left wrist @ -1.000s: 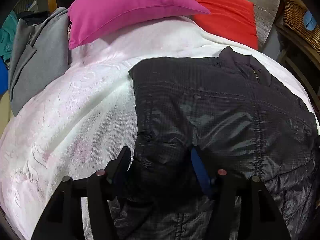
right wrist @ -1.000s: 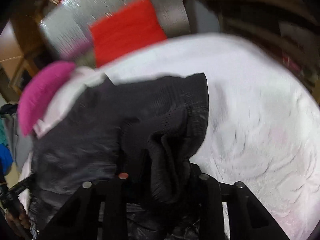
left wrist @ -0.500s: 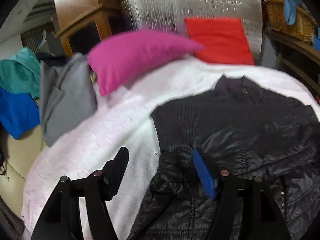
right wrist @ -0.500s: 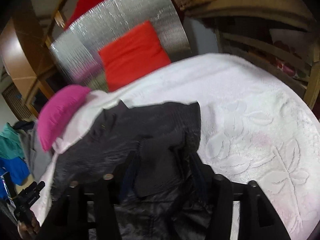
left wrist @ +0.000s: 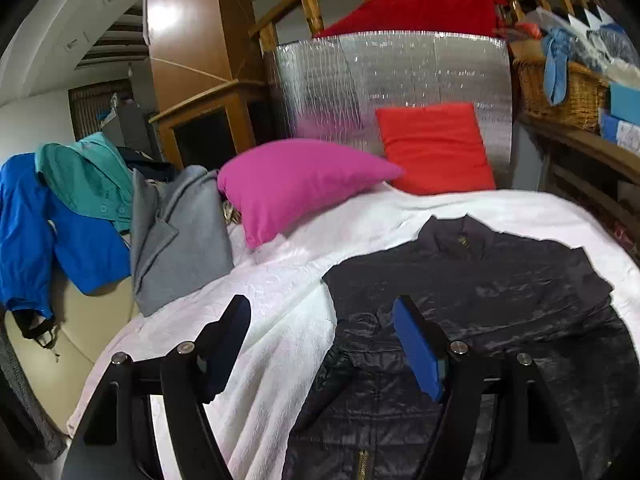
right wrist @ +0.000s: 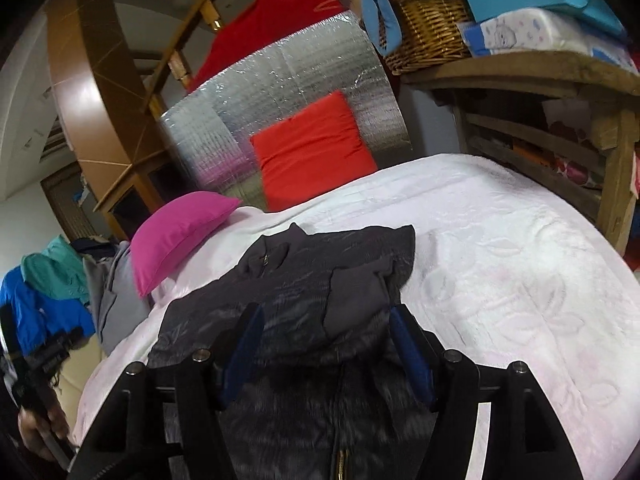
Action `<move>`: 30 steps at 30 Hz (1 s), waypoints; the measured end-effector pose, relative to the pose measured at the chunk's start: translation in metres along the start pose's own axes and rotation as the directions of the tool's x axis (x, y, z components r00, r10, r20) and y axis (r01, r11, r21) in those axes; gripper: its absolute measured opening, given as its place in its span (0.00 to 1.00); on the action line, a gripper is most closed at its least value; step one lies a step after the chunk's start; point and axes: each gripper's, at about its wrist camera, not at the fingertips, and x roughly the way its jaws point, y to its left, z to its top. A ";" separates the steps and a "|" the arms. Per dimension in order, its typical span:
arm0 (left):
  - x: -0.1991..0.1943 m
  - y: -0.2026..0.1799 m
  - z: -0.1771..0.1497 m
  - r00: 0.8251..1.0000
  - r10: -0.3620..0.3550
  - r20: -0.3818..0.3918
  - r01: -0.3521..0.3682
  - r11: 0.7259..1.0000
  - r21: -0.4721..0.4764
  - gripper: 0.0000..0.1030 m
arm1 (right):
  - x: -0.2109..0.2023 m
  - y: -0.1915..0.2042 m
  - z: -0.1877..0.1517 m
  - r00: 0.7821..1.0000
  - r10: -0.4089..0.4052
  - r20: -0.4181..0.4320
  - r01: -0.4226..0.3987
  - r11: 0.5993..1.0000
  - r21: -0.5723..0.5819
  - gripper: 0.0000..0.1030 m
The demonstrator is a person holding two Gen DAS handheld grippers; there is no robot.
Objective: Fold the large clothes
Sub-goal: 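Release the jacket and pull both grippers back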
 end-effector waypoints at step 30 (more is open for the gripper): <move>-0.193 0.023 0.004 0.974 0.089 0.206 -0.092 0.996 0.008 0.80 | -0.149 0.021 -0.024 0.992 0.082 0.092 -0.071 0.990 -0.121 0.69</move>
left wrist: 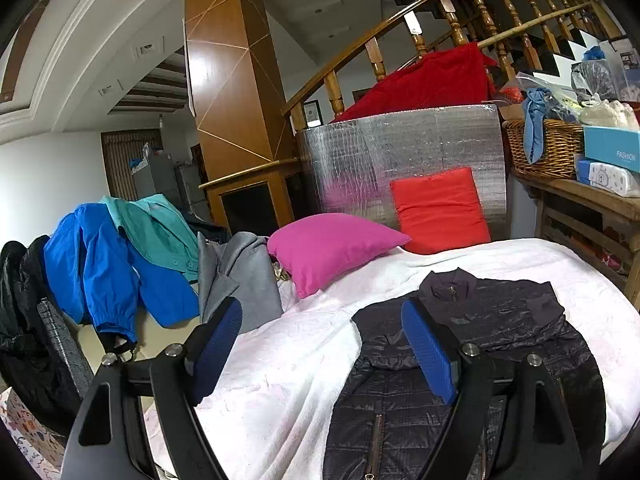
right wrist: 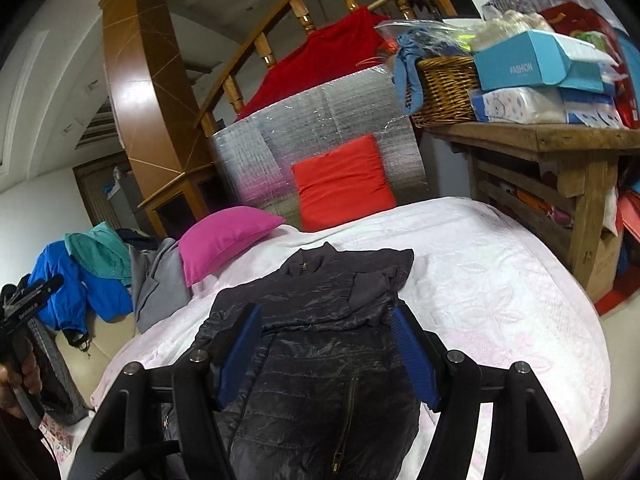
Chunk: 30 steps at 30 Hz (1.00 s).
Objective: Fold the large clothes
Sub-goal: 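Release the jacket and pull both grippers back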
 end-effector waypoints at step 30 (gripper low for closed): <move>0.015 -0.019 -0.020 0.995 -0.056 -0.079 0.058 0.998 0.021 0.81 | 0.017 0.009 -0.018 0.997 0.006 -0.071 -0.010 0.998 -0.059 0.69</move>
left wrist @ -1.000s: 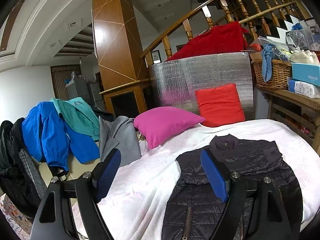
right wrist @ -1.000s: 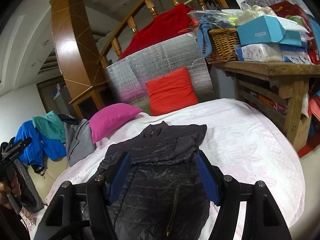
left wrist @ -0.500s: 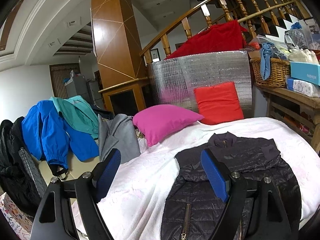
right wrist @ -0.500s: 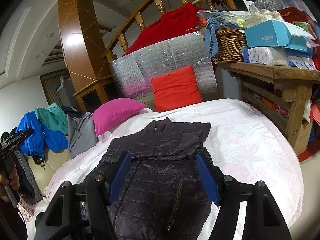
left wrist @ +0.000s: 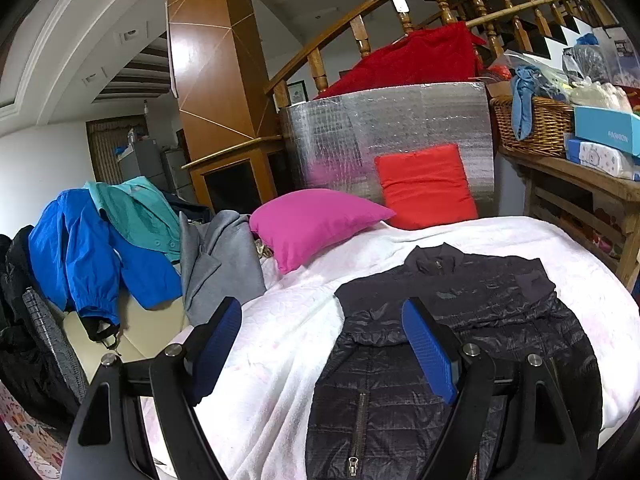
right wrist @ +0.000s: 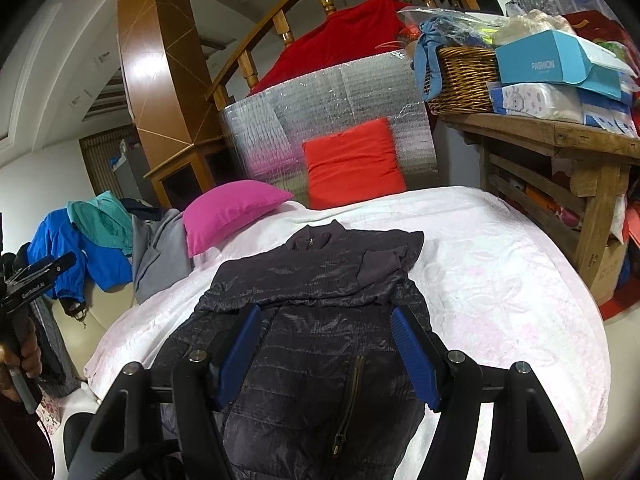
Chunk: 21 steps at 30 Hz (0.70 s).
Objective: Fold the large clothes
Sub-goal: 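Release the jacket and pull both grippers back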
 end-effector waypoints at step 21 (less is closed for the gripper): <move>0.001 -0.018 -0.002 1.000 -0.023 -0.010 0.023 0.999 0.022 0.81 | 0.005 -0.004 -0.006 1.000 0.001 -0.019 -0.001 1.000 0.006 0.69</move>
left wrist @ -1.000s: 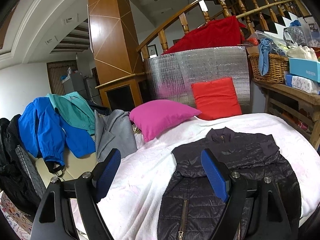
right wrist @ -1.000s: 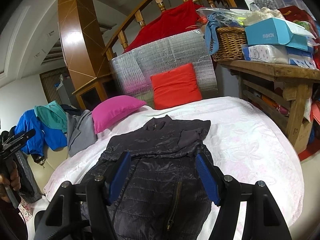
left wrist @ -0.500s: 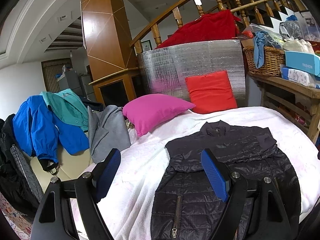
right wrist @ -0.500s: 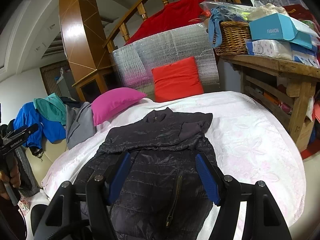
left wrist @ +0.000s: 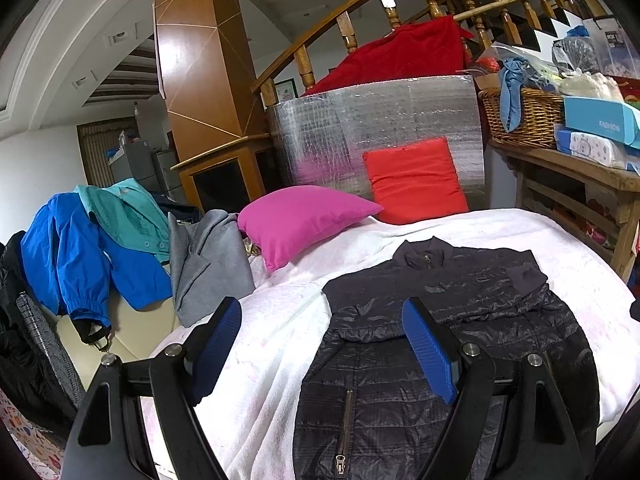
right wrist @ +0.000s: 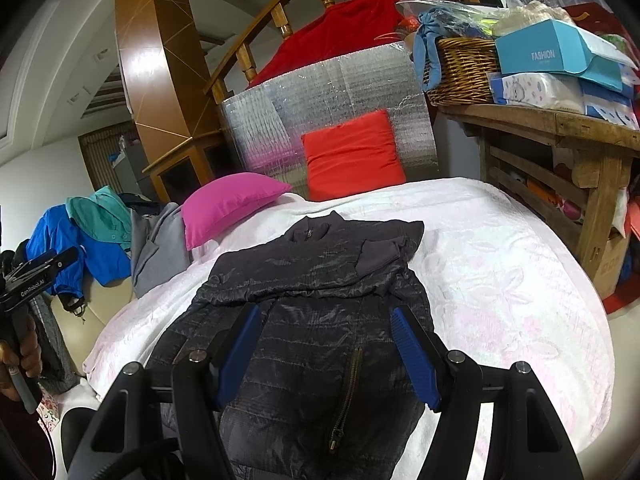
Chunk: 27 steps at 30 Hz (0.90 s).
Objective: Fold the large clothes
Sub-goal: 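Release the jacket and pull both grippers back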
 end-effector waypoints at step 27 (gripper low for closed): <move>0.001 -0.003 0.001 1.000 -0.005 -0.005 0.005 1.000 0.006 0.81 | 0.003 -0.003 -0.006 1.000 0.001 -0.004 -0.001 1.000 0.004 0.69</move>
